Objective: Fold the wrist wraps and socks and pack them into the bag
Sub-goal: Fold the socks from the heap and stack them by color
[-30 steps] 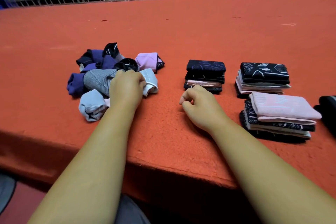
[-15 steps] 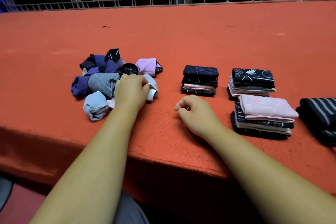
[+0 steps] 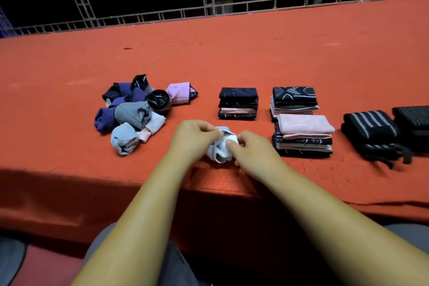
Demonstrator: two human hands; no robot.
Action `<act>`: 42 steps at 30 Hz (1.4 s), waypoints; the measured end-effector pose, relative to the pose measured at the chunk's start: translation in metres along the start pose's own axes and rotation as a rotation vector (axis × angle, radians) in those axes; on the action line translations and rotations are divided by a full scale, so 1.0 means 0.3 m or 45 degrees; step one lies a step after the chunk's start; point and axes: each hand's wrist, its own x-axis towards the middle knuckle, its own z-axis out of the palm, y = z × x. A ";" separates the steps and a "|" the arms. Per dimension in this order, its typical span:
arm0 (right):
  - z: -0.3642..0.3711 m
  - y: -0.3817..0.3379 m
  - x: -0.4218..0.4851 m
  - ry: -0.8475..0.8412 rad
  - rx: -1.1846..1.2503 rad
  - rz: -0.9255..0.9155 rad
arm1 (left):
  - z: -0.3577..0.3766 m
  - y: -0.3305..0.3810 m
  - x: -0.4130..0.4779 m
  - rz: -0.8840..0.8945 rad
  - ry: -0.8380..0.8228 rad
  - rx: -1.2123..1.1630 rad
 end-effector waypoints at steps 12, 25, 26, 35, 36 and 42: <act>-0.068 0.131 -0.163 0.164 0.187 -0.109 | 0.164 -0.025 -0.181 0.482 0.228 0.420; -0.099 0.140 -0.145 0.070 0.363 -0.015 | 0.195 -0.052 -0.143 0.656 0.266 0.479; -0.100 0.141 -0.146 0.058 0.362 -0.011 | 0.196 -0.051 -0.143 0.658 0.272 0.489; -0.114 0.145 -0.155 0.014 0.388 0.002 | 0.192 -0.037 -0.152 0.686 0.307 0.593; -0.116 0.143 -0.157 0.016 0.374 -0.002 | 0.188 -0.041 -0.150 0.675 0.319 0.571; -0.123 0.138 -0.173 0.074 0.384 -0.006 | 0.137 -0.068 -0.114 0.454 0.420 0.404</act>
